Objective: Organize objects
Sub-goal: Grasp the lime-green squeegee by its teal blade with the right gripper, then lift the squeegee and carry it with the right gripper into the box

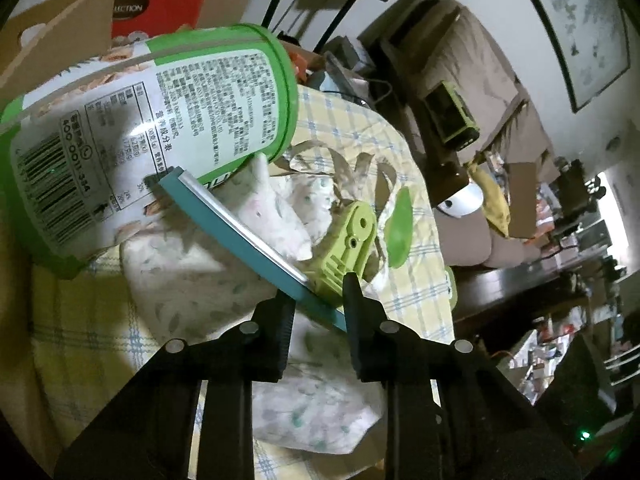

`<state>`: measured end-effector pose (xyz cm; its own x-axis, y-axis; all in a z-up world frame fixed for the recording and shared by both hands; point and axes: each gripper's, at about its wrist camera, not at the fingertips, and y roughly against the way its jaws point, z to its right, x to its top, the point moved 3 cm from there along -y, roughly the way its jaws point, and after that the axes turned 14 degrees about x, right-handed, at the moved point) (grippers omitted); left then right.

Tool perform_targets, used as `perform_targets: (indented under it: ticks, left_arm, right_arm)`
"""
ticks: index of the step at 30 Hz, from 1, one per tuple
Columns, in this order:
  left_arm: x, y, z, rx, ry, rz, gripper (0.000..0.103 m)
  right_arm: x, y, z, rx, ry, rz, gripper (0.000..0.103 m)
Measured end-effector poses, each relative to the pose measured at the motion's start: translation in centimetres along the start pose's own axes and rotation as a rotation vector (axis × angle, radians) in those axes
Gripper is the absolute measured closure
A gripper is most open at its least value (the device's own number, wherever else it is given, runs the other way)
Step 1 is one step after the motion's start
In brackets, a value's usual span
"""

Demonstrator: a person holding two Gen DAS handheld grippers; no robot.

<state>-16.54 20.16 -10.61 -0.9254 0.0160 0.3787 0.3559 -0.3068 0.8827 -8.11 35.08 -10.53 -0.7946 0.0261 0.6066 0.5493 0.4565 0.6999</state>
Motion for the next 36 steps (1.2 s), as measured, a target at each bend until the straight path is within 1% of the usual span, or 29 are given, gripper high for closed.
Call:
perform_targets:
  ticks: [8, 9, 10, 11, 14, 17, 21, 25, 28, 31, 36]
  left_arm:
    - [-0.2, 2.0, 0.9, -0.037, -0.016, 0.025, 0.086]
    - [-0.2, 2.1, 1.0, -0.038, -0.023, 0.030, 0.086]
    - [-0.2, 2.3, 1.1, -0.040, -0.028, 0.034, 0.086]
    - [-0.2, 2.5, 1.2, -0.040, -0.034, 0.040, 0.086]
    - [-0.1, 3.0, 1.4, -0.055, -0.036, 0.047, 0.087]
    - [0.0, 3.8, 1.6, -0.090, -0.037, 0.050, 0.089]
    - [0.1, 5.2, 2.1, -0.117, -0.042, 0.065, 0.090]
    - [0.2, 6.3, 2.3, -0.129, -0.043, 0.073, 0.091]
    - [0.3, 7.0, 2.2, -0.148, -0.039, 0.077, 0.091]
    - [0.6, 8.1, 1.9, -0.151, -0.041, 0.090, 0.091]
    - [1.4, 10.4, 1.2, -0.168, -0.036, 0.117, 0.091]
  right_arm:
    - [0.4, -0.2, -0.5, -0.032, 0.037, -0.001, 0.062]
    - [0.4, -0.2, -0.5, -0.040, 0.042, 0.000, 0.064]
    - [0.4, -0.2, -0.6, -0.049, 0.046, 0.005, 0.070]
    - [0.5, -0.2, -0.6, -0.050, 0.049, 0.005, 0.074]
    - [0.7, 0.0, -0.8, -0.051, 0.060, 0.008, 0.077]
    - [0.9, 0.1, -1.2, -0.067, 0.092, 0.005, 0.079]
    - [1.2, 0.5, -1.7, -0.072, 0.126, 0.009, 0.082]
    - [1.2, 0.6, -2.5, -0.070, 0.168, 0.017, 0.087]
    - [1.3, 0.7, -3.2, -0.070, 0.179, 0.029, 0.089]
    - [1.5, 1.0, -3.8, -0.056, 0.182, 0.042, 0.090]
    - [2.7, 1.8, -5.5, -0.052, 0.211, 0.071, 0.090]
